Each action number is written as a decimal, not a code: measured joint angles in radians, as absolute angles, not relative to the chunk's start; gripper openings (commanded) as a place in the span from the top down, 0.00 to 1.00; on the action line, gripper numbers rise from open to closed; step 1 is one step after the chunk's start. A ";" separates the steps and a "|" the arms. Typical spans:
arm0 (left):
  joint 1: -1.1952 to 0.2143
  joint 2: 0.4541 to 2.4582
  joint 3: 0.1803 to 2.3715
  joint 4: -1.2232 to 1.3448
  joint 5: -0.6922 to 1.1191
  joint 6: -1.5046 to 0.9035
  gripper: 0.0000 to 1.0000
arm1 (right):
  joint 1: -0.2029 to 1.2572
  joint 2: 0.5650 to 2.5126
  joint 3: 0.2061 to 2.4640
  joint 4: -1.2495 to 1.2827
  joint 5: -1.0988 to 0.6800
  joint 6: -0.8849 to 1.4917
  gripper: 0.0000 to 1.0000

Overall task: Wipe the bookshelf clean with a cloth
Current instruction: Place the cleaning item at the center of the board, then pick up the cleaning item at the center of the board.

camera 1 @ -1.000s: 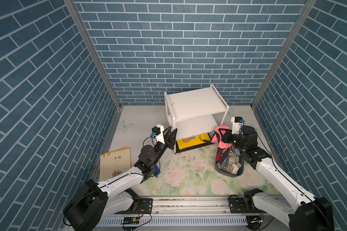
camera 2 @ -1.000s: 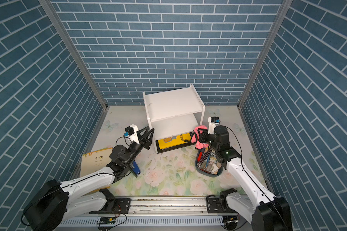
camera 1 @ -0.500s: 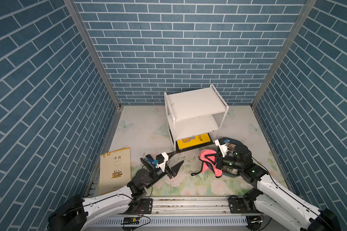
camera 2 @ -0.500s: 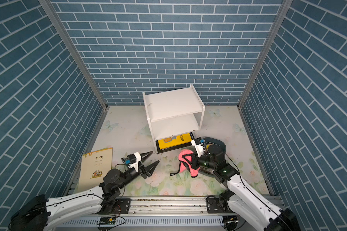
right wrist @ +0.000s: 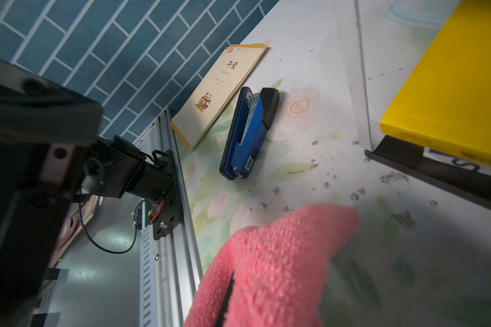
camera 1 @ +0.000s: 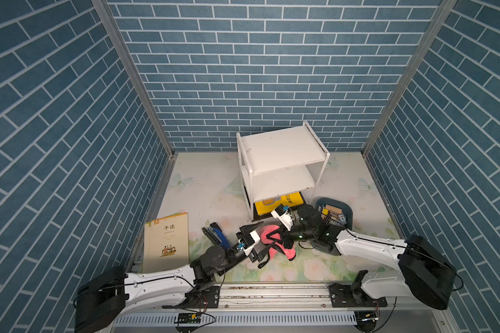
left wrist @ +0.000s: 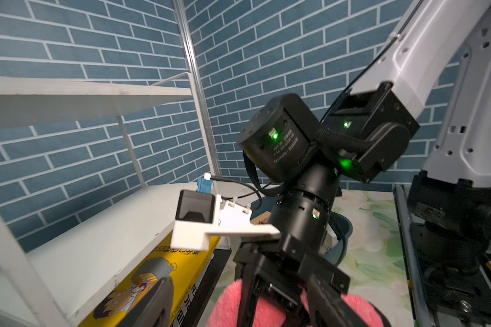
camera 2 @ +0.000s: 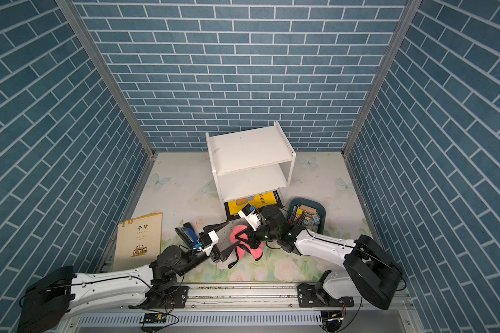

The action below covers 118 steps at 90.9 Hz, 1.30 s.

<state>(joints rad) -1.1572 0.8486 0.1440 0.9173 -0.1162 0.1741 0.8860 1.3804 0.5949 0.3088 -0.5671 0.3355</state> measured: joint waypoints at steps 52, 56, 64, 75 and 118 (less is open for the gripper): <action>-1.157 1.081 0.266 0.527 -0.181 0.130 0.07 | 0.743 0.995 0.540 0.143 -0.242 0.242 0.00; -1.157 1.113 0.279 0.528 -0.163 0.147 0.07 | 0.729 0.940 0.550 0.120 -0.205 0.258 0.00; -1.157 1.196 0.329 0.524 -0.100 0.171 0.06 | 0.713 0.835 0.560 0.076 -0.117 0.285 0.00; -1.157 1.308 0.420 0.492 -0.015 0.171 0.06 | 0.709 0.701 0.551 0.042 -0.023 0.310 0.00; -1.157 1.551 0.559 0.386 -0.015 -0.019 0.07 | 0.708 0.600 0.474 -0.027 0.123 0.344 0.00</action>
<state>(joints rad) -1.1572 1.5505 0.5594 0.3862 -0.0154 -0.0185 0.7082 0.5999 0.4736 -0.0265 0.1226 0.3443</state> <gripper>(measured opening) 0.926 0.997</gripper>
